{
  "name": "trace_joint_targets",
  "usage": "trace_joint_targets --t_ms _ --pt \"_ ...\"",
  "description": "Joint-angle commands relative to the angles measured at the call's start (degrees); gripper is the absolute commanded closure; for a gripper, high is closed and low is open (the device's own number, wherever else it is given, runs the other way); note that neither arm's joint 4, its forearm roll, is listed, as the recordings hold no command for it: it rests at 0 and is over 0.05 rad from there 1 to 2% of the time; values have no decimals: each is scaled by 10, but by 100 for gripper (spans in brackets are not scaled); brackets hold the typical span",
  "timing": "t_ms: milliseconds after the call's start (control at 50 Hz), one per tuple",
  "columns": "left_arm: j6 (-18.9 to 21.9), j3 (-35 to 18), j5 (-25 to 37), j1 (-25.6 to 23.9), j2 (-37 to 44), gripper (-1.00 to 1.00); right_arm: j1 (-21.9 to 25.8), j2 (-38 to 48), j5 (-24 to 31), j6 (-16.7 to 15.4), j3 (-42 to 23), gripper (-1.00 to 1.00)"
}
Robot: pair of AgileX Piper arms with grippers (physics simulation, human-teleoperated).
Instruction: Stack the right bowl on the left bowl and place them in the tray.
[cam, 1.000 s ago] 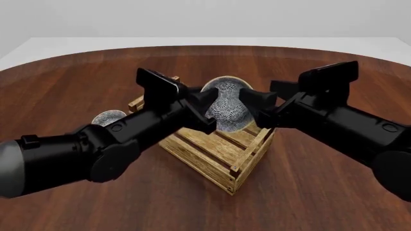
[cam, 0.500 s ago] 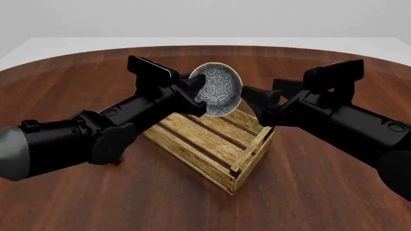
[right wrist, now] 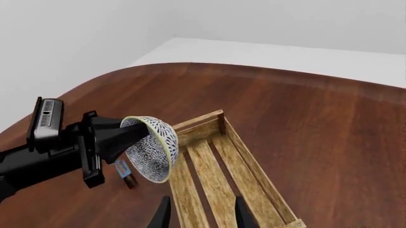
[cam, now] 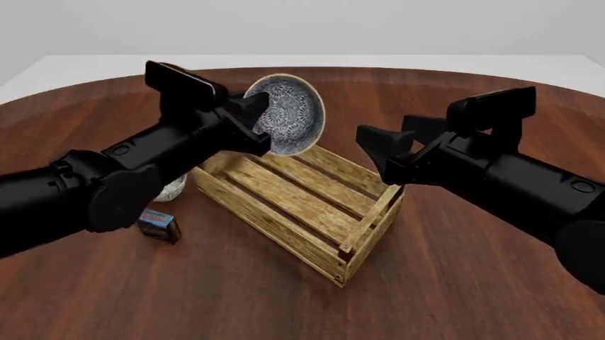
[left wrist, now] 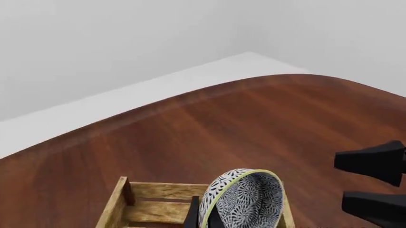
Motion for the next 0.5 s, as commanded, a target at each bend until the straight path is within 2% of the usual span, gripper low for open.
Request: trace_joint_targets --t_ms 20,120,200,240,340,500 --pt "25 -1 41 20 -40 100 -2 3 -2 -3 0 -100" --pt "25 2 55 53 -68 100 -5 7 -3 -4 0 -100" --pt "16 -2 78 40 -76 100 -6 6 -2 -5 0 -100" --pt "32 -5 88 50 -73 100 -7 7 -3 -6 0 -100" --pt "17 -10 118 37 -84 100 -8 6 -2 -8 0 -100" --pt "20 -19 170 52 -107 100 -8 2 -1 -8 2 -100"
